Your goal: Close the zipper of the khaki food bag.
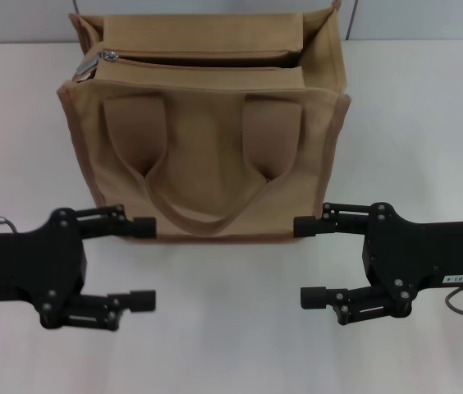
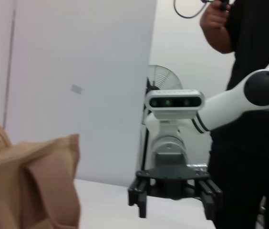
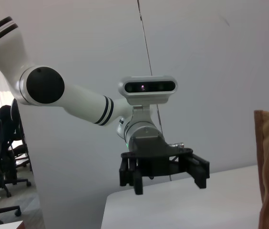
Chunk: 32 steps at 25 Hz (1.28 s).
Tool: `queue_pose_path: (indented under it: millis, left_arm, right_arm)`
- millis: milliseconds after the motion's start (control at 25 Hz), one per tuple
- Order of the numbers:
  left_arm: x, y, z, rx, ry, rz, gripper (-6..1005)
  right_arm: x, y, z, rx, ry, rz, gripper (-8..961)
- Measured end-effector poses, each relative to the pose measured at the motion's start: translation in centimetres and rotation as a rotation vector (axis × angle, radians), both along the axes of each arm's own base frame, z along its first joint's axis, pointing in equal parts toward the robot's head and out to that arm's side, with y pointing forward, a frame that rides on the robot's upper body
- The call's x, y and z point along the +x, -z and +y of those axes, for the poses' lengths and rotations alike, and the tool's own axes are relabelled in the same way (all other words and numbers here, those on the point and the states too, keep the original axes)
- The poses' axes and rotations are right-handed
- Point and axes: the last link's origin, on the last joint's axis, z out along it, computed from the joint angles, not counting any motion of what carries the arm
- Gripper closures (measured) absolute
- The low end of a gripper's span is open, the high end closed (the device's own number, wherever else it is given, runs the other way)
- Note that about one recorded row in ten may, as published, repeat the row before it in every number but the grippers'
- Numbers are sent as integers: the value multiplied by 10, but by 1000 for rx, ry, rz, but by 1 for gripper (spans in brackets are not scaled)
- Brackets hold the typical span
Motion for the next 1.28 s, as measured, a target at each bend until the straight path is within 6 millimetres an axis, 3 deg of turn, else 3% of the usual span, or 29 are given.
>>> queue_pose_path:
  millis: [200,440,600,800,960,1280]
  left_arm:
    - [-10,-18,3,101,-59,-28,170]
    - [-38,-62,9,377,-199,-34,170]
    - [-51,-71,20,483,-280,11,170]
    - [-62,-64,42,591,-369,83,171]
    - [-58,-48,56,632,-379,112,171]
    - [-44,-36,79,657,-379,118,171]
  right_arm:
    - [1,0,-1,-1,4,0,135]
    - [3,0,-2,-1,10,1,135]
    - [3,0,-2,-1,10,1,135]
    - [2,0,-2,0,11,2,136]
    - [2,0,-3,-1,10,7,136]
    - [3,1,-4,-8,17,11,136]
